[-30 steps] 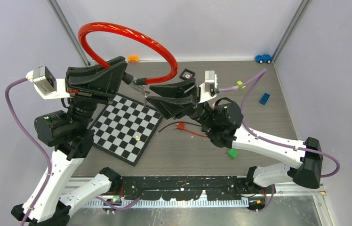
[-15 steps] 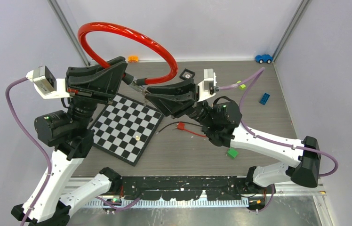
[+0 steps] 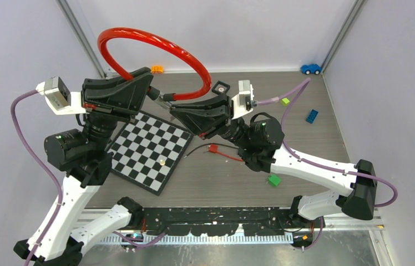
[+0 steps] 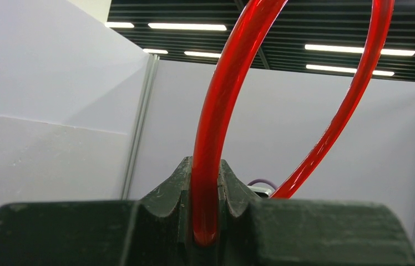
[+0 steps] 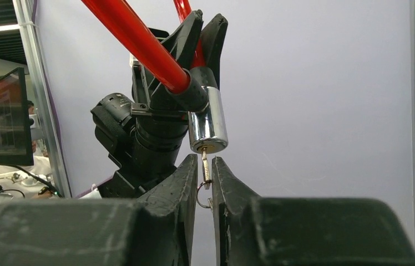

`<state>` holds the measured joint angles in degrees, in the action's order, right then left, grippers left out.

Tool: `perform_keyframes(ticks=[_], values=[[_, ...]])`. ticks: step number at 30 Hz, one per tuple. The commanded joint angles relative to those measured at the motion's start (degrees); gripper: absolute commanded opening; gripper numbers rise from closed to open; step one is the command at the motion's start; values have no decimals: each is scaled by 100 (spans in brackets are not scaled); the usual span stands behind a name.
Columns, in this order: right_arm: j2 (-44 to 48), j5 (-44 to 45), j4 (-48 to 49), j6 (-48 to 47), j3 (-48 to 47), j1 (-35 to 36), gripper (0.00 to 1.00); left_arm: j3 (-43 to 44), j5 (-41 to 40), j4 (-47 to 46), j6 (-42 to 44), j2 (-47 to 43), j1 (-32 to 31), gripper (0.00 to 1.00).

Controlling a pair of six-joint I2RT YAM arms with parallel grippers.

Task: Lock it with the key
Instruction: Lock the lock.

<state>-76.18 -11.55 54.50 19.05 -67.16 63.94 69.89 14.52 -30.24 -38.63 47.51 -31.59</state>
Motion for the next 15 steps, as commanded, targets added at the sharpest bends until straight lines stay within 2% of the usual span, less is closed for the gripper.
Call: perform_keyframes(ticks=[1, 8, 15], values=[[13, -65, 217, 29, -271, 0, 17, 38, -134, -453, -105, -6, 15, 0], [57, 68, -156, -235, -274, 4, 1, 29, -237, -400, -136, 10, 13, 0], [147, 1079, -493, -1143, -191, 66, 1, 108, -667, 250, -107, -52, 13, 0]])
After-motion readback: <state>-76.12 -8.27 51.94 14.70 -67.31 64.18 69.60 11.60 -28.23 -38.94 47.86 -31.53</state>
